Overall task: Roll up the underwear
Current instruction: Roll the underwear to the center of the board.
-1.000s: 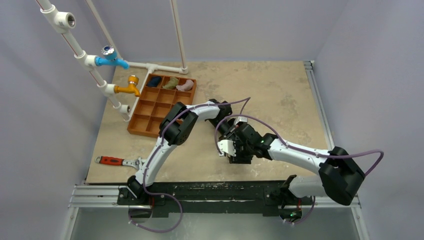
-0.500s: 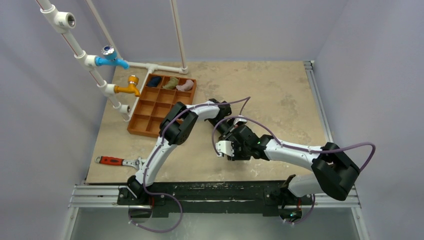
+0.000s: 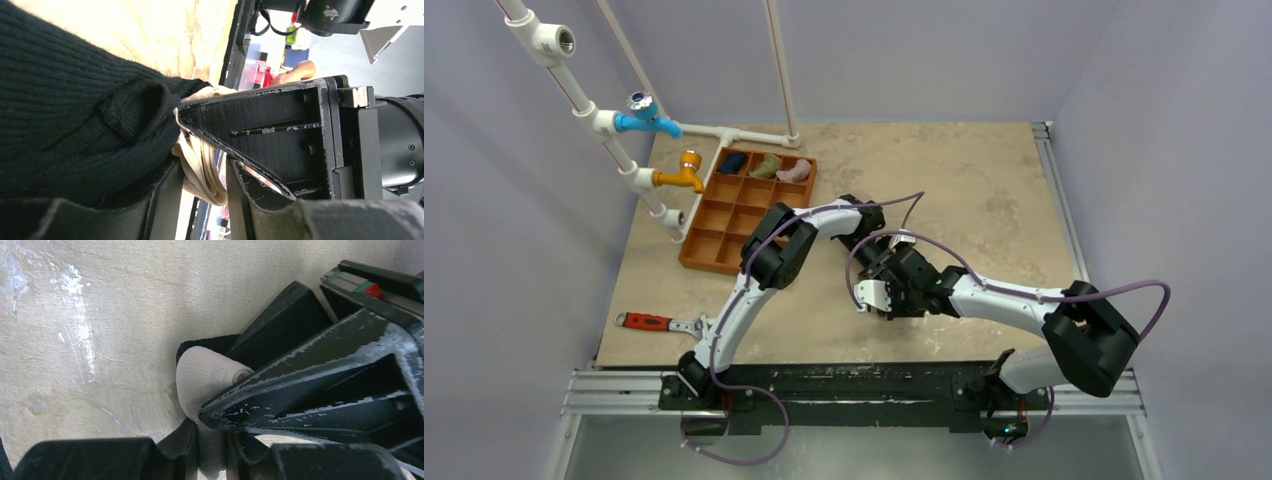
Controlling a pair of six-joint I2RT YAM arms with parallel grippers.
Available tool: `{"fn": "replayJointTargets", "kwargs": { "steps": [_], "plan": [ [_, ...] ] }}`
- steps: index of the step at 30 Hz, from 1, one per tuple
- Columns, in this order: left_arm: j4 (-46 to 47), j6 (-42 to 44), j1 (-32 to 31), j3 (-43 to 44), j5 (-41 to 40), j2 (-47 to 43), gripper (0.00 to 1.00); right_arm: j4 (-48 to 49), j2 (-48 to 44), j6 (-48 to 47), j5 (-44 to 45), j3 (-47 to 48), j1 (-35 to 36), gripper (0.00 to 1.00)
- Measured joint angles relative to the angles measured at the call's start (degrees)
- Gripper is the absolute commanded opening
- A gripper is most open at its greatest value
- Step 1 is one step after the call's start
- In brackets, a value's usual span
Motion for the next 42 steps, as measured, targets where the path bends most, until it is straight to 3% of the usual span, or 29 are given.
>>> {"fn": "replayJointTargets", "kwargs": {
  "steps": [2, 6, 14, 24, 36, 42],
  "plan": [
    [-0.81, 0.20, 0.33, -0.04, -1.16, -0.85, 0.48, -0.68, 0.33, 0.00, -0.48, 0.48, -0.11, 0.00],
    [-2.40, 0.74, 1.05, -0.26, -3.82, -2.91, 0.53, -1.55, 0.57, -0.26, -0.87, 1.03, -0.15, 0.00],
    [-3.72, 2.64, 2.67, -0.28, -7.19, -5.27, 0.57, -3.52, 1.38, -0.42, -1.81, 2.43, -0.15, 0.00],
    [-4.04, 3.34, 9.97, -2.23, -7.93, -12.00, 0.59, -8.74, 1.68, 0.66, -5.60, 4.31, -0.72, 0.00],
    [3.17, 3.34, 24.85, -27.58, -11.21, -37.92, 0.60, -25.88, 16.70, -2.93, -19.04, 21.75, -11.41, 0.00],
    [10.19, 4.87, 24.63, -38.05, -17.27, -53.59, 0.60, -36.11, 29.27, -7.76, -25.44, 35.10, -13.18, 0.00]
  ]
}}
